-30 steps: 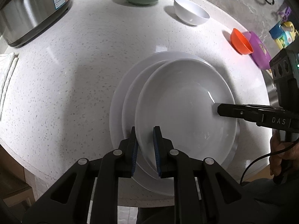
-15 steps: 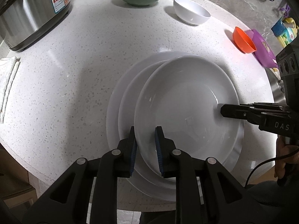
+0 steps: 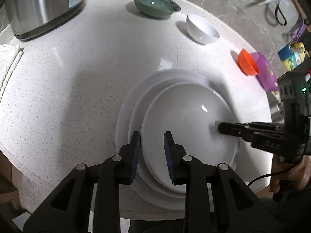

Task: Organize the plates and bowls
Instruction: 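Open both grippers and lift away from the plate stack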

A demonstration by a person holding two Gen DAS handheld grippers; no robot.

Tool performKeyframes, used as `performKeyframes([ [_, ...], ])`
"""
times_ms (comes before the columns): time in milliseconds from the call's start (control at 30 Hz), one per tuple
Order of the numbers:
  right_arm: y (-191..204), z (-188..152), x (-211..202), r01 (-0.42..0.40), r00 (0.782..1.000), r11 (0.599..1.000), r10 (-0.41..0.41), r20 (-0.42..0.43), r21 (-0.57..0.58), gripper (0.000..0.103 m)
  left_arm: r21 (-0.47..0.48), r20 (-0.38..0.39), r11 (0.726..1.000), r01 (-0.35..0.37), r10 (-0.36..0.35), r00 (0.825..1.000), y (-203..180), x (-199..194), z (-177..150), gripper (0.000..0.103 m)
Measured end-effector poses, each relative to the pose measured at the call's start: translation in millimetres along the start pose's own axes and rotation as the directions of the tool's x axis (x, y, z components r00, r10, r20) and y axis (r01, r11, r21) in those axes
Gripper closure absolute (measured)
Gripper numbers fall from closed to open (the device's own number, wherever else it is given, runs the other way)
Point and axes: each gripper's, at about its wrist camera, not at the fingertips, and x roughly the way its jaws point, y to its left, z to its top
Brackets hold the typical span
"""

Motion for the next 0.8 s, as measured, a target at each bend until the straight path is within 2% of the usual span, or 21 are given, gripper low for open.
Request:
performKeyframes([
  [167, 10.7, 2.4, 2.8, 0.065, 0.998, 0.997, -0.065, -0.003, -0.038, 0.093, -0.023, 0.063, 0.999, 0.042, -0.04, 0.997, 6.6, -16.7, 5.0, 0.079],
  [333, 27.6, 3.4, 9.3, 0.154, 0.988, 0.982, -0.155, -0.002, -0.106, 0.09, -0.031, 0.073, 0.997, 0.067, -0.065, 0.995, 17.0, -25.0, 10.2, 0.079],
  [367, 29.8, 3.2, 12.1, 0.165, 0.986, 0.98, -0.166, -0.003, -0.11, 0.089, -0.036, 0.069, 0.997, 0.075, -0.072, 0.995, 20.0, -24.8, 11.6, 0.075],
  [400, 31.1, 2.8, 14.0, 0.171, 0.985, 0.979, -0.172, -0.003, -0.112, 0.088, -0.04, 0.068, 0.996, 0.081, -0.078, 0.995, 22.0, -24.9, 12.4, 0.062],
  [467, 36.8, 1.8, 15.4, 0.203, 0.979, 0.971, -0.203, 0.018, -0.124, 0.087, -0.04, 0.07, 0.995, 0.091, -0.088, 0.994, 24.9, -24.7, 13.9, 0.043],
  [667, 41.8, -1.3, 15.3, 0.245, 0.969, 0.964, -0.241, 0.056, -0.103, 0.083, -0.016, 0.069, 0.988, 0.154, -0.152, 0.986, 27.0, -24.9, 19.4, 0.042],
  [733, 43.7, -3.4, 14.0, 0.241, 0.97, 0.966, -0.235, 0.063, -0.094, 0.073, -0.017, 0.078, 0.984, 0.177, -0.175, 0.982, 28.8, -26.8, 19.4, 0.033],
  [800, 47.6, -6.4, 10.0, 0.232, 0.971, 0.969, -0.225, 0.081, -0.087, 0.05, -0.019, 0.092, 0.979, 0.203, -0.201, 0.975, 30.0, -29.1, 21.8, 0.021],
])
